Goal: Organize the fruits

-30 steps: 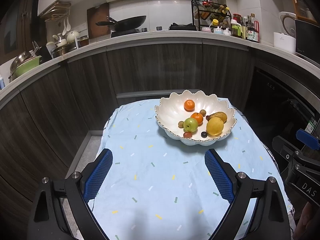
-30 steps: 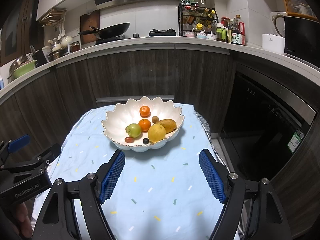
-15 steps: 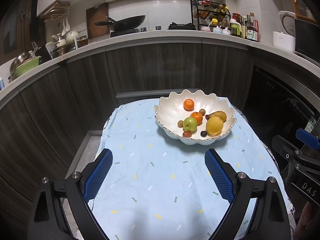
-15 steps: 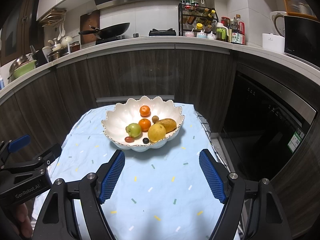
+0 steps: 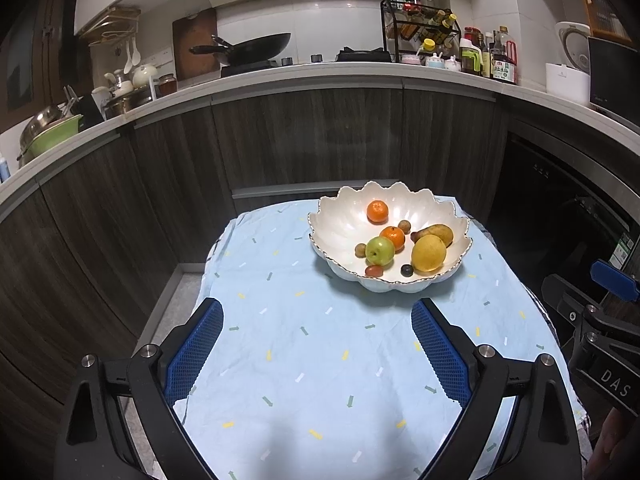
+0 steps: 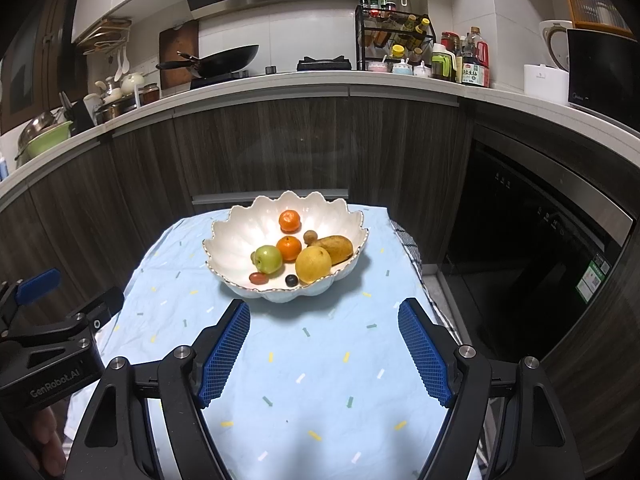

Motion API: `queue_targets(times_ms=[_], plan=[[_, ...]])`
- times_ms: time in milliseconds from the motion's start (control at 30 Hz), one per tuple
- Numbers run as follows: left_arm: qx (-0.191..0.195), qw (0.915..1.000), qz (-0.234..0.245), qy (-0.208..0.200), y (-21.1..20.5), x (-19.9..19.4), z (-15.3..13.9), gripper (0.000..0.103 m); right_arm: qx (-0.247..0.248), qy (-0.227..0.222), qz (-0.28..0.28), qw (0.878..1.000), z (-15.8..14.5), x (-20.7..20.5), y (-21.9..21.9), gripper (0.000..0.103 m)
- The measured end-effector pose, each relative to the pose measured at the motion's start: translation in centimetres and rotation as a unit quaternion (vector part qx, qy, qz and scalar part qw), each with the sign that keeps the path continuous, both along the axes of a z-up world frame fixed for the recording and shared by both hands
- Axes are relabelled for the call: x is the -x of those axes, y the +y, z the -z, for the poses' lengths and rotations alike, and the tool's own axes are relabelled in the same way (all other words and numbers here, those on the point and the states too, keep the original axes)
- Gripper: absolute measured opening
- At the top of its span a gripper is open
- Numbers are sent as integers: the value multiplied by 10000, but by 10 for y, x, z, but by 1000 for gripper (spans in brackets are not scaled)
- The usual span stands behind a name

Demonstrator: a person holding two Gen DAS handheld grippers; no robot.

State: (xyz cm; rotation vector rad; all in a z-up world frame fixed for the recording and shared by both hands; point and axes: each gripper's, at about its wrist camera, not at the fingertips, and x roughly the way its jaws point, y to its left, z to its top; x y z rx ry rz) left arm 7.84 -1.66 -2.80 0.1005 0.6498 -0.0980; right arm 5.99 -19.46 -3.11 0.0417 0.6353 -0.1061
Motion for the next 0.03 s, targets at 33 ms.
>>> queue_targets(times_ms=[33], plan=[[-22, 10000, -5, -11, -1, 0, 0, 97, -1, -2, 2, 10000, 0, 0, 0, 77]])
